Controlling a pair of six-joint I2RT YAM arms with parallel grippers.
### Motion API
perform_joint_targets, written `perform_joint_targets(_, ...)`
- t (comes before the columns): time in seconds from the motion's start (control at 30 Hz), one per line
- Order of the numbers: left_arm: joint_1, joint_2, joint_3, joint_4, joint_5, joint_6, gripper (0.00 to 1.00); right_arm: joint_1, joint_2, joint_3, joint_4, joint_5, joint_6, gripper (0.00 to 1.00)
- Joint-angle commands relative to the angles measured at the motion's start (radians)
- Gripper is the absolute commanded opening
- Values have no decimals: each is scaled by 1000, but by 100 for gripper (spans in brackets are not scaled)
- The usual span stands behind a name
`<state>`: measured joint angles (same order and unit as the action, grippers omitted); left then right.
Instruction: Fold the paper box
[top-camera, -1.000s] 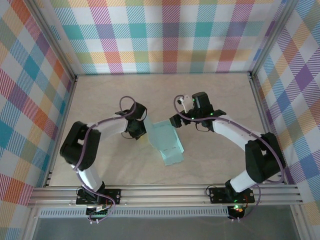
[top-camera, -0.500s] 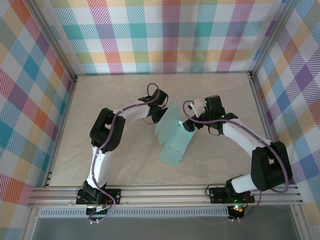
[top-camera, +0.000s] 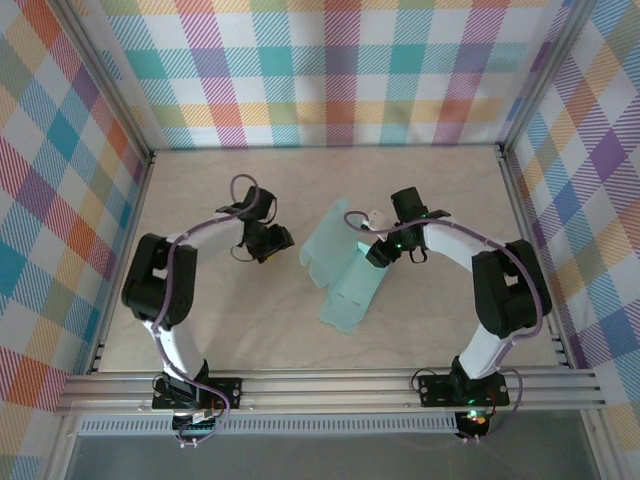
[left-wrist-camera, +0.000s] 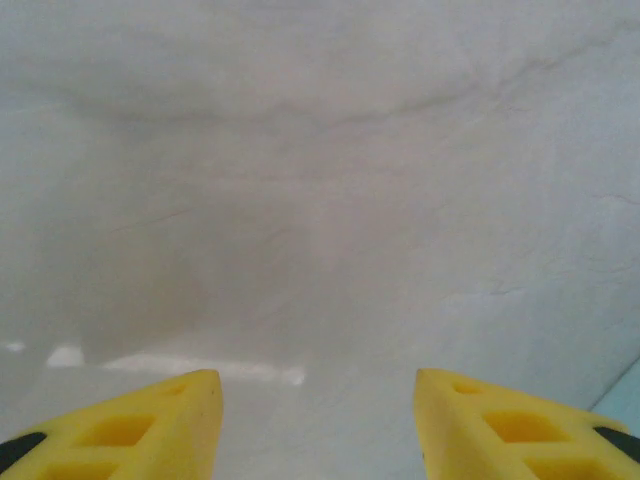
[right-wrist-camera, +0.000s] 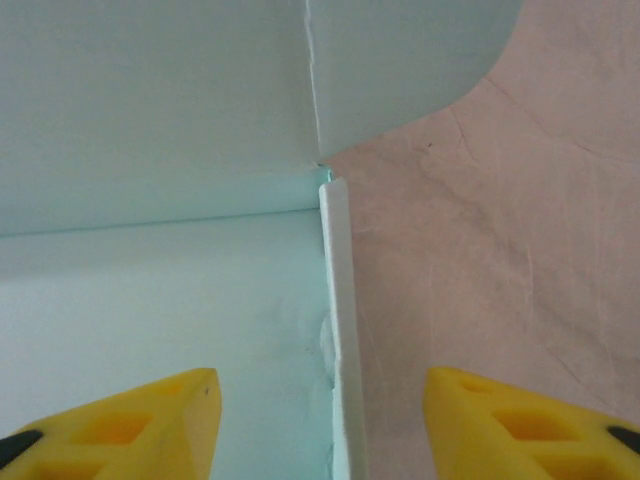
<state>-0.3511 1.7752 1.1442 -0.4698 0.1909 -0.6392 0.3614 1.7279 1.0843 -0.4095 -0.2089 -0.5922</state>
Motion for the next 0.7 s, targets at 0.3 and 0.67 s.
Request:
perform_joint_targets(0.3, -1, -119, -100, -45, -79, 40, 54, 7, 142, 117, -70, -5, -82, 42)
perform_joint_targets(0.67, 0, -99, -82, -58, -84, 52, 55, 7, 143, 104, -59, 22, -76, 17)
